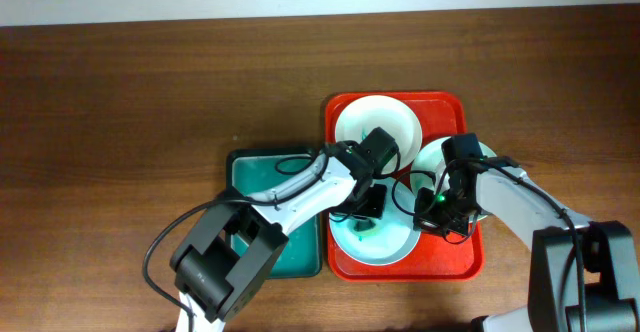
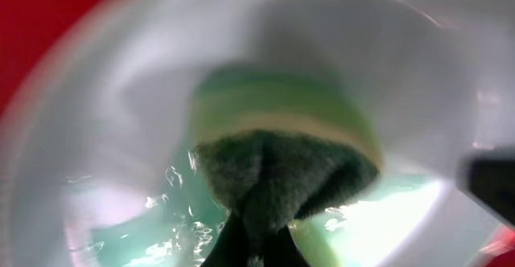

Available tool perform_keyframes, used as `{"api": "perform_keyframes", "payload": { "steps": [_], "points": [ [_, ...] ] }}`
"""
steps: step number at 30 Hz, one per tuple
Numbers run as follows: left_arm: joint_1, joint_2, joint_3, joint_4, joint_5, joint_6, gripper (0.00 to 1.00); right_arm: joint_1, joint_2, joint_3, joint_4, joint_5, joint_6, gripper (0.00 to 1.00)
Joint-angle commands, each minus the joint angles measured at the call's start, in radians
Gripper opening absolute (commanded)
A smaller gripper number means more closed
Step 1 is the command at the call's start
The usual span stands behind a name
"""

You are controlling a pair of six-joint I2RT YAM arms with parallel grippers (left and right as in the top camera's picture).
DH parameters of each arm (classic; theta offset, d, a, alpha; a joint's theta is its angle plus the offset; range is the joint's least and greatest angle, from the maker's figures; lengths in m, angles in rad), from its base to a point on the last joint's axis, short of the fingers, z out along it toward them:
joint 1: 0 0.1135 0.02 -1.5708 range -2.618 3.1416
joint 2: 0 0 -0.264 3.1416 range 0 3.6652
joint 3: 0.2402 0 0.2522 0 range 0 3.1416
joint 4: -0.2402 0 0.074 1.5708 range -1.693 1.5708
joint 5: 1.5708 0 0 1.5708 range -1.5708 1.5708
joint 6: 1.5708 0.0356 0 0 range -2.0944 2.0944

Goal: Clean dirty plates on tray and stack at the side
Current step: 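Scrub the pale blue plate with the sponge in the left gripper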

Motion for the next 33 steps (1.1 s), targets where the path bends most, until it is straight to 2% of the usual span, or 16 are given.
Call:
{"api": "perform_keyframes", "payload": {
  "steps": [1, 2, 4, 7, 8, 12, 16, 17, 20, 24, 25, 26, 31, 33],
  "points": [
    [0.039, 0.055, -0.005, -0.111, -0.388, -0.009, 0.00, -0.003, 0.032, -0.015, 0.008, 0.100, 0.027, 0.04],
    [0.042, 0.055, -0.005, -0.124, -0.415, -0.008, 0.00, -0.003, 0.032, -0.015, 0.008, 0.100, 0.027, 0.04],
    [0.042, 0.055, -0.005, -0.097, -0.330, 0.035, 0.00, -0.003, 0.032, -0.015, 0.008, 0.100, 0.027, 0.04],
    [0.007, 0.065, -0.005, 0.029, 0.106, 0.090, 0.00, -0.003, 0.032, -0.015, 0.008, 0.100, 0.027, 0.04],
    [-0.008, 0.066, -0.005, 0.051, 0.193, 0.090, 0.00, -0.003, 0.032, -0.015, 0.008, 0.100, 0.027, 0.04],
    [-0.032, 0.066, -0.005, 0.024, 0.293, 0.105, 0.00, -0.003, 0.032, -0.015, 0.007, 0.100, 0.027, 0.04],
    [-0.032, 0.066, -0.005, -0.057, 0.298, 0.151, 0.00, -0.003, 0.032, -0.015, 0.007, 0.100, 0.027, 0.04],
    [-0.032, 0.065, -0.005, -0.080, 0.227, 0.153, 0.00, -0.003, 0.032, -0.015, 0.007, 0.100, 0.027, 0.04],
    [-0.014, 0.064, -0.002, -0.161, -0.171, 0.063, 0.00, -0.003, 0.032, -0.015, 0.006, 0.100, 0.027, 0.04],
    [0.026, 0.064, 0.040, -0.212, -0.409, 0.002, 0.00, -0.003, 0.032, -0.015, 0.004, 0.100, 0.027, 0.04],
    [0.028, 0.064, 0.040, -0.190, -0.414, 0.002, 0.00, -0.003, 0.032, -0.015, 0.004, 0.100, 0.027, 0.04],
    [0.027, 0.064, 0.040, -0.143, -0.356, 0.002, 0.00, -0.003, 0.032, -0.015, 0.004, 0.100, 0.027, 0.04],
    [-0.016, 0.075, 0.040, 0.086, 0.068, 0.003, 0.00, -0.003, 0.032, -0.015, 0.004, 0.101, 0.027, 0.04],
    [-0.035, 0.079, 0.040, 0.122, 0.144, 0.040, 0.00, -0.003, 0.032, -0.015, 0.004, 0.100, 0.027, 0.04]
  ]
}}
